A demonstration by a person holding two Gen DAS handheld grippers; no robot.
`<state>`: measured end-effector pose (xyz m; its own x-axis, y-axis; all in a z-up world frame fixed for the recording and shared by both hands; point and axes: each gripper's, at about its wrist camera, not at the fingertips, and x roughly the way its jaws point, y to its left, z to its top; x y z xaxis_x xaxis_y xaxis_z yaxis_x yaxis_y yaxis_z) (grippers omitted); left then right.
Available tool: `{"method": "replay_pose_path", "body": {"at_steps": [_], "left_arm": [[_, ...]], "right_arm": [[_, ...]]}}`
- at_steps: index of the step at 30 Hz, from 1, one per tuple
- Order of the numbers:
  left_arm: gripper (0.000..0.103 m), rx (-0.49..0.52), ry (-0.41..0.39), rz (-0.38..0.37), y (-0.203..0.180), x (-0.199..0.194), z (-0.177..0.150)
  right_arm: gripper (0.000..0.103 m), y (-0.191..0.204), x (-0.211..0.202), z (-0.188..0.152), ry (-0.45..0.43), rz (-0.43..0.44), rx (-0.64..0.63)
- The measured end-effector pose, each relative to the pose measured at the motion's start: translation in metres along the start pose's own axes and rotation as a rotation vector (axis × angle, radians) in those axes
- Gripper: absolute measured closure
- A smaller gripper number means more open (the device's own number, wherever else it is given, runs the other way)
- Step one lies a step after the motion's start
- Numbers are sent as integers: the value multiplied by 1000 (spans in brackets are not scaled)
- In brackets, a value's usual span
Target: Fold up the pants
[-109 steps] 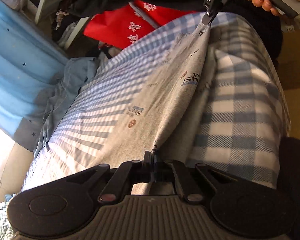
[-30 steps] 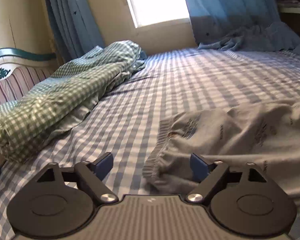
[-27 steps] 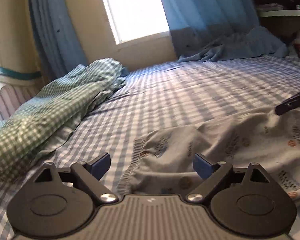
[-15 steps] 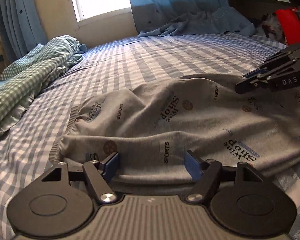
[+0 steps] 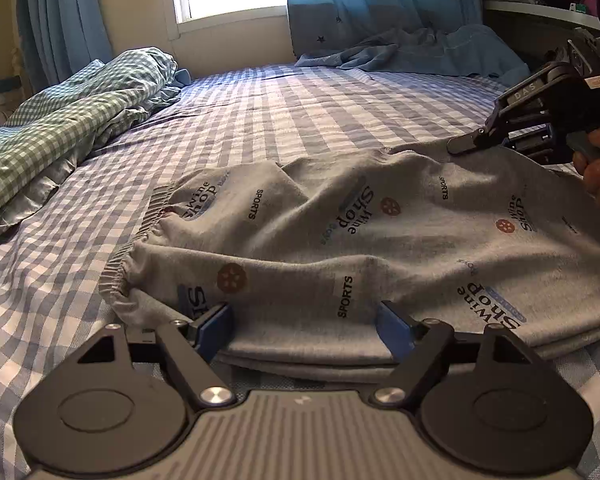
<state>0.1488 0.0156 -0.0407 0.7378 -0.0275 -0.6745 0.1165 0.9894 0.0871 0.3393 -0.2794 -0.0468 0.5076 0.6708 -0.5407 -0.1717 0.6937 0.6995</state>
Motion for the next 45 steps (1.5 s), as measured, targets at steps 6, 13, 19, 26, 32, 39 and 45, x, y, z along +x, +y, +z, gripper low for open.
{"method": "replay_pose_path", "body": {"at_steps": [6,13,19,26,32,39,45], "left_arm": [[17,-14,2,-2,2,2,-2],[17,-21,-12,11,16,-6,1],[22,-105,-76,104,68,-22,11],[18,-129,89,232,105,19,20],[6,2,-16,420,57,-5,33],[0,147,-136,73,-78,-1,78],[0,310,-3,74,-159,49,72]], "right_arm": [[103,-6,-6,22,-122,-78,4],[82,17,-10,11,-125,-224,-210],[44,51,-58,-42,-204,-355,-450],[6,53,-104,-167,-239,-604,-679],[1,13,-158,-214,-341,-939,-688],[1,-37,-207,-205,-464,-966,-513],[1,-101,-268,-207,-511,-1062,-419]]}}
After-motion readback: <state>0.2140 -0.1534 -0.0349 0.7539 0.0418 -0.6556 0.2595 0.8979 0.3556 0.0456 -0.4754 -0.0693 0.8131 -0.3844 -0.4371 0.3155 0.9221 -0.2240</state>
